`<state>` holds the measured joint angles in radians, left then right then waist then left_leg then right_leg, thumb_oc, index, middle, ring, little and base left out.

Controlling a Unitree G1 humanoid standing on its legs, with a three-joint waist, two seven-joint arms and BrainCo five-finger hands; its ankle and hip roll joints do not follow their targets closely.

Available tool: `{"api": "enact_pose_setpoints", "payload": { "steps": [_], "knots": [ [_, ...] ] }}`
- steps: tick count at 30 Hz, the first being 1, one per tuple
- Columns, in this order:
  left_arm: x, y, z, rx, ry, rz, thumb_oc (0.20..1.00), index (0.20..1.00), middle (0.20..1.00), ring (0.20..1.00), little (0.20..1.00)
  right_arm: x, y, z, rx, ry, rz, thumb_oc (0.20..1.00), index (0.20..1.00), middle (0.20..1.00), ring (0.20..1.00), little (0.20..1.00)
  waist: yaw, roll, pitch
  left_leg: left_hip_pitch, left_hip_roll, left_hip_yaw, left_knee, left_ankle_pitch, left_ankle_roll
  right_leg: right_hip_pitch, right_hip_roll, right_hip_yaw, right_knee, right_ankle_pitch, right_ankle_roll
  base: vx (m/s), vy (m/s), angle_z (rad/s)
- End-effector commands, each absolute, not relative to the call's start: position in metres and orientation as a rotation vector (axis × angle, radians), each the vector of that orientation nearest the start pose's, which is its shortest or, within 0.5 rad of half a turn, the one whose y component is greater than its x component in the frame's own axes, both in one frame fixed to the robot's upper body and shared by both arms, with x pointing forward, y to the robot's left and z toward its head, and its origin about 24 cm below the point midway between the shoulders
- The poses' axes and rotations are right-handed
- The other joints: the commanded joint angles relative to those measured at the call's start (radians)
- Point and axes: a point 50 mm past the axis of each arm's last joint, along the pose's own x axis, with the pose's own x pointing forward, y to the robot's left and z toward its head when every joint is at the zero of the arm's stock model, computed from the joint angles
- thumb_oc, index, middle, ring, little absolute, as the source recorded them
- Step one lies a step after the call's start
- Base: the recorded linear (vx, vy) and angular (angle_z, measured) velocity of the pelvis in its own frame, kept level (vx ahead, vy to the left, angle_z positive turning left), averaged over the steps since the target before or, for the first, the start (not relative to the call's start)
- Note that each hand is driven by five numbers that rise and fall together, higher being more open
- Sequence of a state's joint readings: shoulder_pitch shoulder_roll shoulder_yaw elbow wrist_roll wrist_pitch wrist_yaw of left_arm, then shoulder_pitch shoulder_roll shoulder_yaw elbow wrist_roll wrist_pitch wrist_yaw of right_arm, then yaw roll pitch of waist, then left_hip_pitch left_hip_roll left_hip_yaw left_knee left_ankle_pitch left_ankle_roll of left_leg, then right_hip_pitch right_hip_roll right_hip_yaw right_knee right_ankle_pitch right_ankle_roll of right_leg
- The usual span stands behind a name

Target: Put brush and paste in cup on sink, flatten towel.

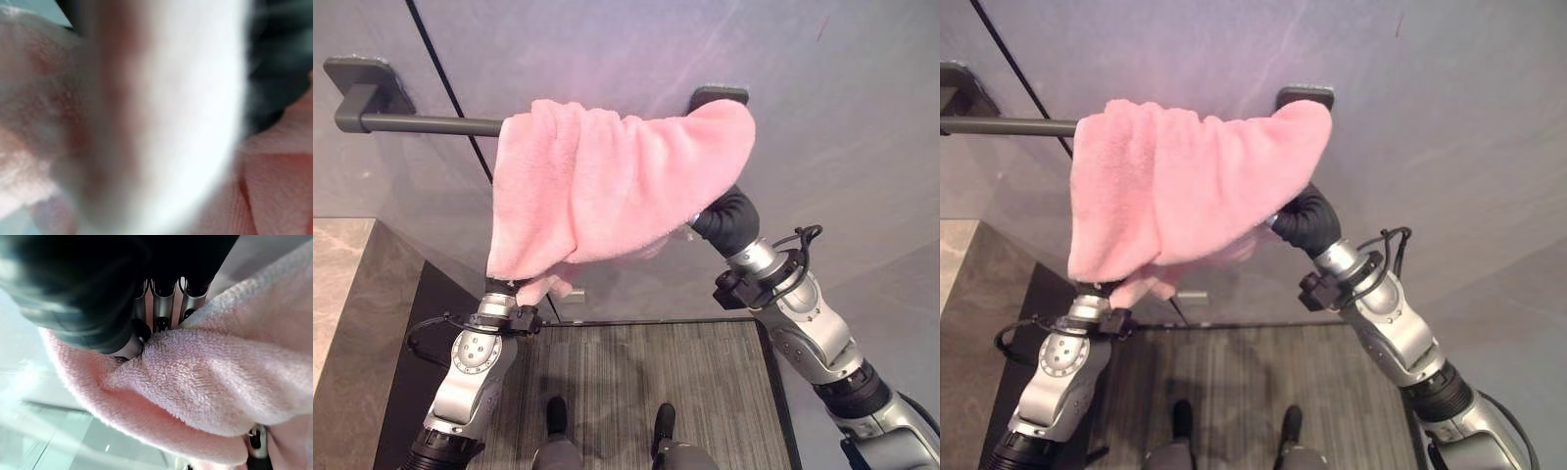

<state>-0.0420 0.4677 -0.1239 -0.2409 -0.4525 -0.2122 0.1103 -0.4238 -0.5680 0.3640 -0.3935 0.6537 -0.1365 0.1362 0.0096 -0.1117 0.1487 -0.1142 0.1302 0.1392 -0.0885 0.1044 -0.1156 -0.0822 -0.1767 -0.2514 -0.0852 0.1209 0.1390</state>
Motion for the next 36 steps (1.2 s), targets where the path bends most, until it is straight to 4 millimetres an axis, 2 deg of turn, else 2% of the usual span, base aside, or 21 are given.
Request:
{"api": "enact_pose_setpoints", "payload": {
  "steps": [1, 4, 10, 16, 25, 26, 27, 30, 31, 32, 33, 36],
  "knots": [
    [0.238, 0.185, 0.182, 0.026, -0.663, -0.209, 0.200, 0.200, 0.200, 0.200, 0.200, 0.221, -0.098, 0.242, 0.099, -0.821, 0.924, 0.200, 0.200, 0.200, 0.200, 0.200, -0.012, -0.051, -0.046, 0.016, -0.021, 0.035, 0.001, -0.033, 0.018, 0.035, -0.127, -0.009, 0.008, 0.087, 0.112, 0.00, 0.000, 0.00],
    [0.232, 0.186, 0.189, 0.019, -0.692, -0.245, 0.200, 0.200, 0.200, 0.200, 0.200, 0.218, -0.089, 0.242, 0.064, -0.811, 0.989, 0.200, 0.200, 0.200, 0.200, 0.200, -0.006, -0.053, -0.043, 0.015, -0.025, 0.035, 0.001, -0.033, 0.020, 0.032, -0.132, -0.009, 0.013, 0.091, 0.113, 0.00, 0.000, 0.00],
    [0.227, 0.198, 0.183, 0.024, -0.663, -0.194, 0.200, 0.200, 0.200, 0.200, 0.200, 0.229, -0.077, 0.240, 0.012, -0.786, 0.985, 0.200, 0.200, 0.200, 0.200, 0.200, 0.017, -0.053, -0.034, 0.010, -0.031, 0.029, 0.001, -0.032, 0.022, 0.033, -0.142, -0.023, 0.013, 0.100, 0.115, 0.00, 0.000, 0.00],
    [0.227, 0.221, 0.159, -0.141, -0.576, -0.033, 0.200, 0.200, 0.200, 0.200, 0.200, 0.237, -0.058, 0.250, -0.021, -0.845, 0.960, 0.200, 0.200, 0.200, 0.200, 0.200, 0.064, -0.047, -0.012, -0.006, -0.042, 0.014, 0.001, -0.027, 0.028, 0.035, -0.155, -0.048, 0.016, 0.109, 0.114, 0.00, -0.001, 0.04],
    [0.228, 0.228, 0.142, -0.185, -0.506, 0.033, 0.200, 0.200, 0.200, 0.200, 0.200, 0.242, -0.055, 0.250, -0.035, -0.861, 0.900, 0.200, 0.200, 0.200, 0.200, 0.200, 0.089, -0.034, -0.007, -0.013, -0.042, -0.001, 0.001, -0.021, 0.027, 0.045, -0.155, -0.068, 0.017, 0.100, 0.111, 0.01, -0.008, 0.11],
    [0.230, 0.226, 0.132, -0.205, -0.461, 0.029, 0.200, 0.200, 0.200, 0.200, 0.200, 0.245, -0.055, 0.245, -0.037, -0.836, 0.889, 0.200, 0.200, 0.200, 0.200, 0.200, 0.090, -0.030, -0.010, -0.011, -0.040, -0.003, 0.001, -0.019, 0.027, 0.048, -0.154, -0.069, 0.017, 0.095, 0.109, 0.00, 0.000, 0.00],
    [0.230, 0.226, 0.132, -0.206, -0.460, 0.028, 0.200, 0.200, 0.200, 0.200, 0.200, 0.245, -0.055, 0.244, -0.037, -0.836, 0.889, 0.200, 0.200, 0.200, 0.200, 0.200, 0.090, -0.030, -0.010, -0.011, -0.040, -0.004, 0.001, -0.020, 0.027, 0.048, -0.154, -0.070, 0.017, 0.095, 0.109, 0.00, 0.000, 0.00],
    [0.238, 0.215, 0.088, -0.167, -0.245, -0.010, 0.200, 0.200, 0.200, 0.200, 0.200, 0.259, -0.058, 0.217, -0.011, -0.693, 0.831, 0.200, 0.200, 0.200, 0.200, 0.200, 0.078, -0.018, -0.014, -0.002, -0.035, -0.001, 0.001, -0.018, 0.027, 0.056, -0.149, -0.064, 0.018, 0.085, 0.107, 0.00, 0.000, 0.00],
    [0.239, 0.213, 0.087, -0.156, -0.236, -0.026, 0.200, 0.200, 0.200, 0.200, 0.200, 0.260, -0.060, 0.213, -0.013, -0.680, 0.824, 0.200, 0.200, 0.200, 0.200, 0.200, 0.076, -0.015, -0.016, 0.002, -0.034, 0.001, 0.001, -0.019, 0.027, 0.058, -0.149, -0.062, 0.019, 0.083, 0.107, 0.00, 0.000, 0.00],
    [0.243, 0.208, 0.066, -0.125, -0.146, -0.031, 0.200, 0.200, 0.200, 0.200, 0.200, 0.266, -0.062, 0.196, -0.028, -0.611, 0.783, 0.200, 0.200, 0.200, 0.200, 0.200, 0.061, -0.011, -0.023, 0.013, -0.030, 0.007, 0.001, -0.020, 0.027, 0.061, -0.146, -0.054, 0.022, 0.075, 0.106, 0.03, 0.003, 0.00],
    [0.245, 0.205, 0.055, -0.106, -0.096, -0.039, 0.200, 0.200, 0.200, 0.200, 0.200, 0.269, -0.065, 0.186, -0.028, -0.570, 0.750, 0.200, 0.200, 0.200, 0.200, 0.200, 0.053, -0.009, -0.028, 0.020, -0.028, 0.010, 0.001, -0.023, 0.028, 0.064, -0.145, -0.049, 0.024, 0.071, 0.106, 0.04, -0.001, -0.05],
    [0.248, 0.202, 0.033, 0.058, -0.017, -0.020, 0.200, 0.200, 0.200, 0.200, 0.200, 0.278, -0.069, 0.153, -0.031, -0.433, 0.674, 0.200, 0.200, 0.200, 0.200, 0.200, 0.037, -0.004, -0.043, 0.050, -0.023, 0.019, 0.001, -0.032, 0.029, 0.080, -0.140, -0.038, 0.031, 0.049, 0.103, 0.05, -0.016, -0.06]
  ]
}}
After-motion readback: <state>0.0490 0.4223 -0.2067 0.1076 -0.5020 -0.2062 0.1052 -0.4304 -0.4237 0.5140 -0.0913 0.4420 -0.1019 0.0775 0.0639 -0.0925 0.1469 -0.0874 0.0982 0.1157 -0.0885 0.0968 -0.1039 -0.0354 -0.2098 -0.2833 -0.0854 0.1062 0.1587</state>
